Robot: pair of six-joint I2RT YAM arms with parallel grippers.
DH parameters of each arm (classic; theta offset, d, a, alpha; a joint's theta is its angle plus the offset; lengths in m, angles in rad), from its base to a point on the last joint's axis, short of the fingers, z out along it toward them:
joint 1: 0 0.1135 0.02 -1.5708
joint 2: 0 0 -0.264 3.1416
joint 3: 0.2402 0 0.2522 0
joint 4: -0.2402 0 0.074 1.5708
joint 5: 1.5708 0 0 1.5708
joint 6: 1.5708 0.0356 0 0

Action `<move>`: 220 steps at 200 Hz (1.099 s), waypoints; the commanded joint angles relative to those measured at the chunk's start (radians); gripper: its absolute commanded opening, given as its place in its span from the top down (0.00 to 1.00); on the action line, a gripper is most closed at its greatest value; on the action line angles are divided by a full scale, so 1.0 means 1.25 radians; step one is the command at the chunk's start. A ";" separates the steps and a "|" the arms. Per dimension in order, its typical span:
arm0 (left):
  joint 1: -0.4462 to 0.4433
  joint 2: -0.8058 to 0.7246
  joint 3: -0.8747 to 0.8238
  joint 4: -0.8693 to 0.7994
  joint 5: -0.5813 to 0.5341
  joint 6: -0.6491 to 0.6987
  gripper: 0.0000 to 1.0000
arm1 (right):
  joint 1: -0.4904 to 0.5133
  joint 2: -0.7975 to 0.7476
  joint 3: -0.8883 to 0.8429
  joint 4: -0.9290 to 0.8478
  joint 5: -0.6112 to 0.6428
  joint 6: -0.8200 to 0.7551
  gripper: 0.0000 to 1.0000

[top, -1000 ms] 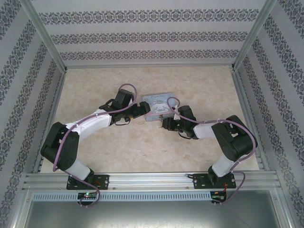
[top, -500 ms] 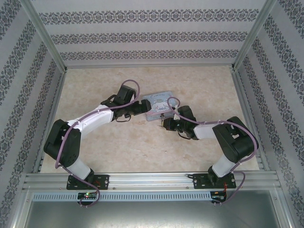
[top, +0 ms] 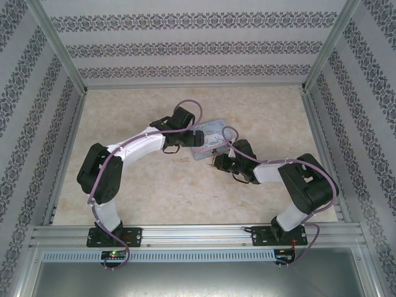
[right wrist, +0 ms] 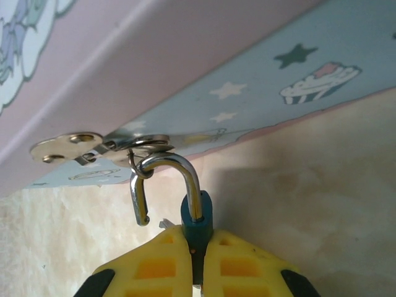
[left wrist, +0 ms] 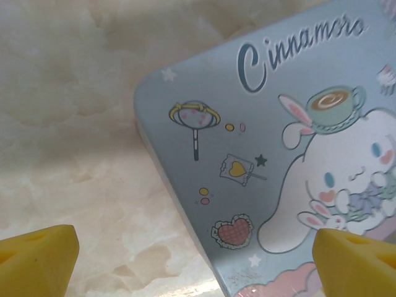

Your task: Unlock a padlock with a key

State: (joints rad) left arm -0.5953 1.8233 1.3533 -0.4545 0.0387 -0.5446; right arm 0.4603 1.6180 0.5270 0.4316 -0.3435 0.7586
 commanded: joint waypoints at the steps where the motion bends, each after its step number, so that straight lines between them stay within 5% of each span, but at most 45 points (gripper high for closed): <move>1: -0.022 0.022 0.019 -0.069 -0.075 0.043 0.03 | -0.006 -0.015 -0.020 -0.001 0.030 0.037 1.00; 133: -0.070 0.048 -0.068 -0.035 -0.103 0.015 0.03 | -0.004 -0.083 -0.043 0.037 0.094 0.202 1.00; 220: -0.086 0.064 -0.091 -0.022 -0.090 0.002 0.04 | -0.002 -0.009 -0.041 0.128 0.119 0.263 1.00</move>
State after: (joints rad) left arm -0.6800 1.8496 1.2964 -0.3725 -0.0734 -0.5507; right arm 0.4610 1.5837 0.4740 0.5102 -0.2432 1.0500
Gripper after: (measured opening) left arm 0.959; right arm 0.088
